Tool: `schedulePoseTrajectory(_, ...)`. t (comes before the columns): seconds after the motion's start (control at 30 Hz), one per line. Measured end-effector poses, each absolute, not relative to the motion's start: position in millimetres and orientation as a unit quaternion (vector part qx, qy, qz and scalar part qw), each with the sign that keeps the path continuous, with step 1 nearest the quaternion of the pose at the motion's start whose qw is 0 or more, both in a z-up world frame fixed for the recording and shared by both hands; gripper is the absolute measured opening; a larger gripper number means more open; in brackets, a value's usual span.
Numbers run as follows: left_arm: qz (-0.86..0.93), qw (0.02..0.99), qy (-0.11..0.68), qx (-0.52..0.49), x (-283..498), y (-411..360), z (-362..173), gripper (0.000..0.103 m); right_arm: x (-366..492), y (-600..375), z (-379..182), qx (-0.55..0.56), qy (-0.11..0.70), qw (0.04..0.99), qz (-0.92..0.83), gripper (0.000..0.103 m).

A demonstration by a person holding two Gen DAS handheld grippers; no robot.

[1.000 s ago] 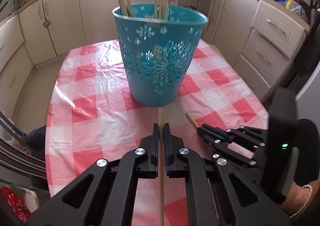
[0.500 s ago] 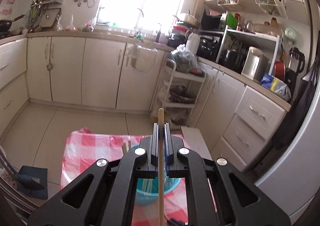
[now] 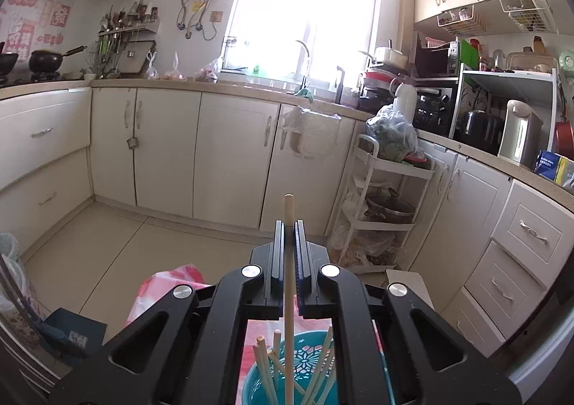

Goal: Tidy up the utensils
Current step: 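Lift the stick with the left gripper and drop it into the teal basket, then carry the stick in the right gripper over the basket and release it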

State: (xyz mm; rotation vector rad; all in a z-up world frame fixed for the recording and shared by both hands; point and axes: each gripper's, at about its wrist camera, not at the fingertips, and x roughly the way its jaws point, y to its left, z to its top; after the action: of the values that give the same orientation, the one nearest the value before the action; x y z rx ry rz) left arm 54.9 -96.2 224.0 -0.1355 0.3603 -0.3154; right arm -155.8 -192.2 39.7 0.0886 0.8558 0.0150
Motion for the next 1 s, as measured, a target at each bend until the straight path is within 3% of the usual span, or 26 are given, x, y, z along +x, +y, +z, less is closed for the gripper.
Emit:
schedulePoseTrajectory(0.23,-0.162,0.961,0.221,-0.029,48,-91,194,0.006,-155,-191,40,0.039,0.416,0.909,0.007,0.006)
schedulePoseTrajectory(0.33,-0.156,0.961,0.225,-0.029,36,-76,194,0.02,-156,-193,42,0.05,0.424,0.904,0.016,0.007)
schedulePoseTrajectory(0.4,-0.144,0.965,0.217,-0.034,24,-60,198,0.04,-157,-196,42,0.053,0.427,0.902,0.022,0.007)
schedulePoseTrajectory(0.5,-0.133,0.969,0.203,-0.04,2,-33,202,0.047,-159,-189,42,0.023,0.423,0.906,0.018,0.007)
schedulePoseTrajectory(0.73,-0.075,0.97,0.221,-0.073,-29,38,169,0.05,-169,-197,56,0.059,0.419,0.906,0.029,0.006)
schedulePoseTrajectory(0.87,-0.026,0.953,0.28,-0.109,-18,71,135,0.05,-181,-202,92,0.096,0.384,0.917,0.054,0.006)
schedulePoseTrajectory(1.0,-0.017,0.957,0.265,-0.117,-21,83,138,0.05,-190,-215,140,0.147,0.338,0.927,0.073,0.006)
